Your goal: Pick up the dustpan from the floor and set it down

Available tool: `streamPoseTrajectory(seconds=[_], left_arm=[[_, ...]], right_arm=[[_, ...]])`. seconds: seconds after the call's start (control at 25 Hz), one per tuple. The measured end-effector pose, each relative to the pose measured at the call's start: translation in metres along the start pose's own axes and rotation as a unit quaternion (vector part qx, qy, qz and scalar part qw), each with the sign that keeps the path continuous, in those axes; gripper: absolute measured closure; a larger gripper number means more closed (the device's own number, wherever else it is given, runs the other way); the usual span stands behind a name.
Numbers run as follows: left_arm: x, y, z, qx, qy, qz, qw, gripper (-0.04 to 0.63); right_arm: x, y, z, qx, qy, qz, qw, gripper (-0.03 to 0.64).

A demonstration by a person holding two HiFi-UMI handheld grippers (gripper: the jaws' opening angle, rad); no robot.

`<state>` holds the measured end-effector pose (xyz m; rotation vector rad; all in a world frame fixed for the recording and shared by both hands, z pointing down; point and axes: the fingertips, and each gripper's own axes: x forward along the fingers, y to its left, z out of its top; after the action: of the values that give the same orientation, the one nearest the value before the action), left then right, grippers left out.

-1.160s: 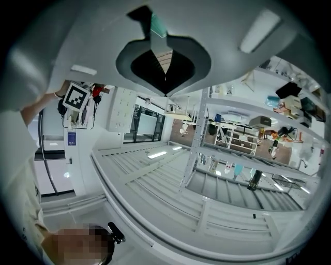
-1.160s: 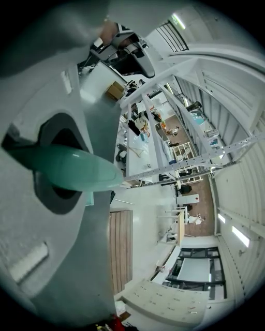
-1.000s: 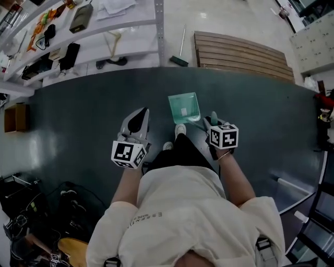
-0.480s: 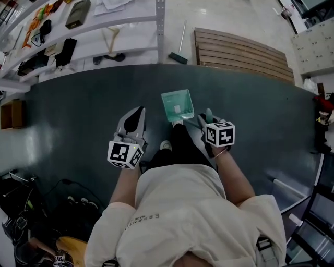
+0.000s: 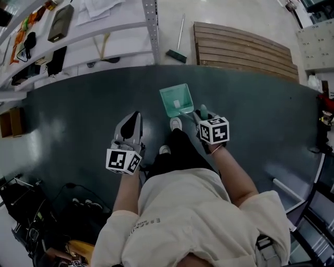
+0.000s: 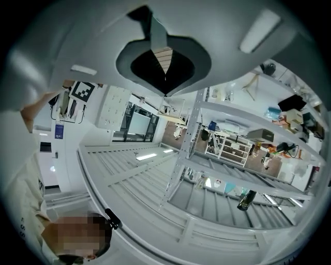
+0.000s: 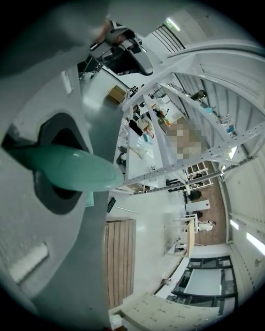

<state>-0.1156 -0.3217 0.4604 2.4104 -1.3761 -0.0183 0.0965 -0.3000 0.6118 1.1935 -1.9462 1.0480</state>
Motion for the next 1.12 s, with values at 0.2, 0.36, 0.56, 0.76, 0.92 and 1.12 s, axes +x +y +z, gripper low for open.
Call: streamPoseTrajectory(seconds=[0.2, 0.36, 0.56, 0.76, 0.92, 1.12], left_arm=[[0.053, 0.021, -0.003, -0.010, 0.007, 0.019, 0.9997, 0.578], [0.093, 0.030, -0.013, -0.023, 0.024, 0.010, 0.9994, 0.578], [0.131, 0.048, -0.023, -0.018, 0.037, 0.007, 0.9991, 0.578], [0.147, 0.074, -0.048, -0.029, 0.048, 0.037, 0.9977, 0.578], [0.153, 0.083, -0.066, -0.038, 0.060, 0.040, 0.9967, 0.578], [0.153, 0.087, -0.079, -0.037, 0.065, 0.042, 0.9963, 0.578]], right_arm=[[0.041, -0.028, 0.038, -0.002, 0.008, -0.005, 1.000, 0.584], [0.076, -0.048, 0.060, -0.022, 0.016, -0.009, 1.000, 0.584], [0.126, -0.072, 0.074, -0.016, 0.022, -0.018, 0.999, 0.584], [0.171, -0.097, 0.074, 0.012, 0.027, -0.026, 0.999, 0.584], [0.193, -0.106, 0.072, 0.030, 0.028, -0.028, 0.999, 0.584], [0.198, -0.098, 0.075, 0.004, -0.005, -0.022, 1.000, 0.561]])
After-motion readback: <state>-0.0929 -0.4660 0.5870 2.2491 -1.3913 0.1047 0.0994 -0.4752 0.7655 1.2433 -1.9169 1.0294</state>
